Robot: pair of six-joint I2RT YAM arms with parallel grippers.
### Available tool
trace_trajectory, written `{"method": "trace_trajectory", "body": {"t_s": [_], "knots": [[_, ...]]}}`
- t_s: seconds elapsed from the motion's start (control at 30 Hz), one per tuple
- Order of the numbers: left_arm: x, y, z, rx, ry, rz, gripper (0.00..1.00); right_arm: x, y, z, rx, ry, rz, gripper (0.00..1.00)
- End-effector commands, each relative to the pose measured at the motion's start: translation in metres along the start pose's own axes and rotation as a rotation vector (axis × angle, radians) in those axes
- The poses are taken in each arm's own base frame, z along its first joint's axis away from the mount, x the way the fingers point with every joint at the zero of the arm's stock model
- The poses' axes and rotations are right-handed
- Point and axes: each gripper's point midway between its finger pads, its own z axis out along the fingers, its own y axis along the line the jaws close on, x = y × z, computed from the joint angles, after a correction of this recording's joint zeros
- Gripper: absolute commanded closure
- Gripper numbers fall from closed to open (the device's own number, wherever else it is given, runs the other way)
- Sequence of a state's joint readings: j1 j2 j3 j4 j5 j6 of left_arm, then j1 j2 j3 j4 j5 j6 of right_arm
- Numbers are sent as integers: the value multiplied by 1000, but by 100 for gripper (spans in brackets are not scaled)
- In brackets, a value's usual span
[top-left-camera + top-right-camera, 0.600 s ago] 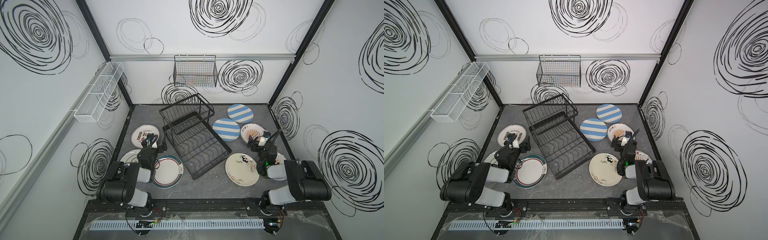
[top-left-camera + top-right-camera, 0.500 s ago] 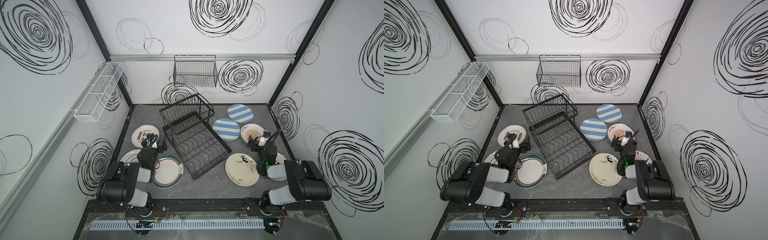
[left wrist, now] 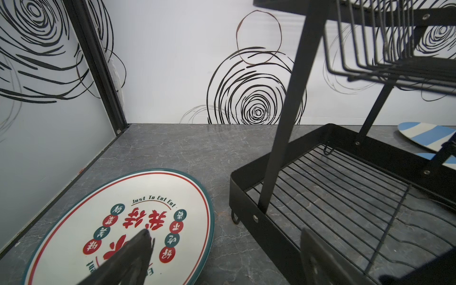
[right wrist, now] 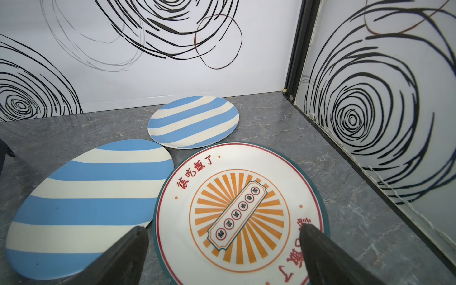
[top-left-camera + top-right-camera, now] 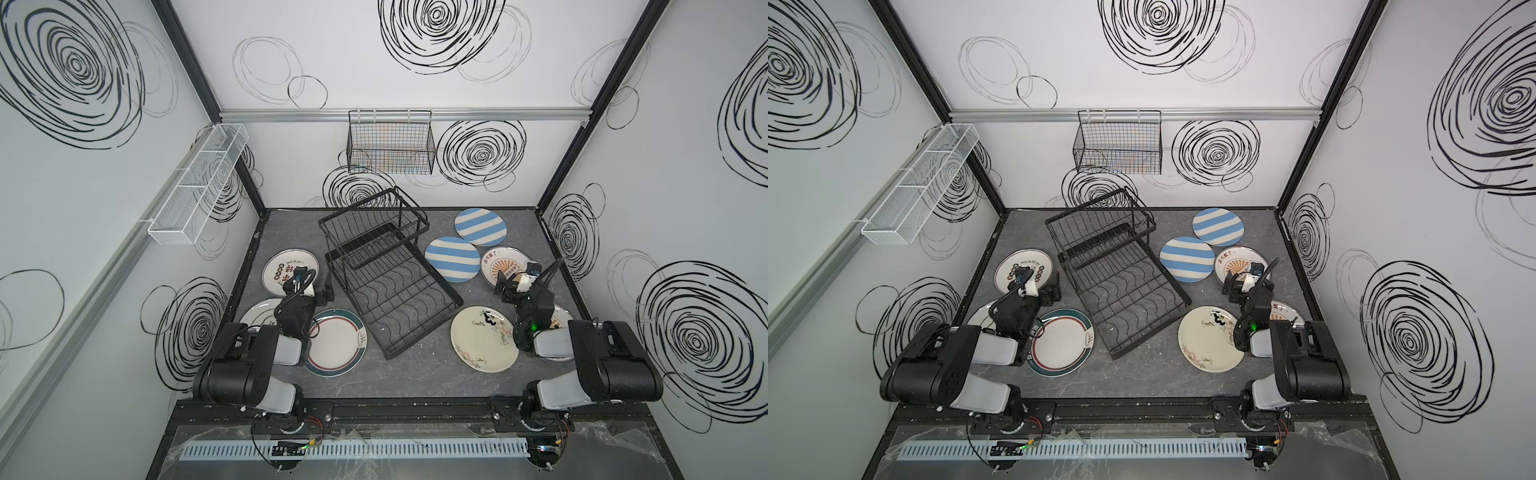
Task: Load plates into a dish rack
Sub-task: Move the dish rack to the center of the table.
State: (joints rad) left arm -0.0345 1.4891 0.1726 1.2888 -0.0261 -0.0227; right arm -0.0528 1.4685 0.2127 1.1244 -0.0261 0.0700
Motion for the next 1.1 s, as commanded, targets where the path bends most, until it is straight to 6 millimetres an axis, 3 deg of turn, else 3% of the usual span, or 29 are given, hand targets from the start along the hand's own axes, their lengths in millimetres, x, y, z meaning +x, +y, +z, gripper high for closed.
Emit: {"method": "trace_trajectory", "body": {"t_s": [0.0, 0.2, 0.33, 0.43, 0.53, 0.63, 0.73, 0.87, 0.97, 1.07], "knots": [[-23, -1, 3, 2, -86, 5, 4, -9, 0, 4, 0, -24, -7, 0], [-25, -1, 2, 6, -94, 5, 4, -8, 0, 4, 1, -24, -7, 0], [-45, 2, -1, -46, -96, 19, 4, -22, 5, 17, -13, 25, -32, 1], [-65, 2, -16, -139, -125, 12, 4, -39, 12, 26, -30, 91, 15, 4], [-90, -5, -28, -130, -167, -106, 4, -59, 40, 20, -176, 97, 67, 9], [-113, -11, -30, -136, -101, -206, 4, -71, 69, 11, -275, 165, 117, 11], [-123, -31, -40, -87, -21, -251, 4, -75, 104, -7, -381, 244, 127, 14], [-105, -64, -59, 71, 179, -283, 4, -73, 161, -46, -540, 324, 97, 15], [-74, -61, -76, 72, 274, -340, 4, -66, 197, -83, -691, 369, 113, 17], [-51, -42, -82, 24, 310, -414, 4, -57, 227, -121, -820, 425, 141, 19]]}}
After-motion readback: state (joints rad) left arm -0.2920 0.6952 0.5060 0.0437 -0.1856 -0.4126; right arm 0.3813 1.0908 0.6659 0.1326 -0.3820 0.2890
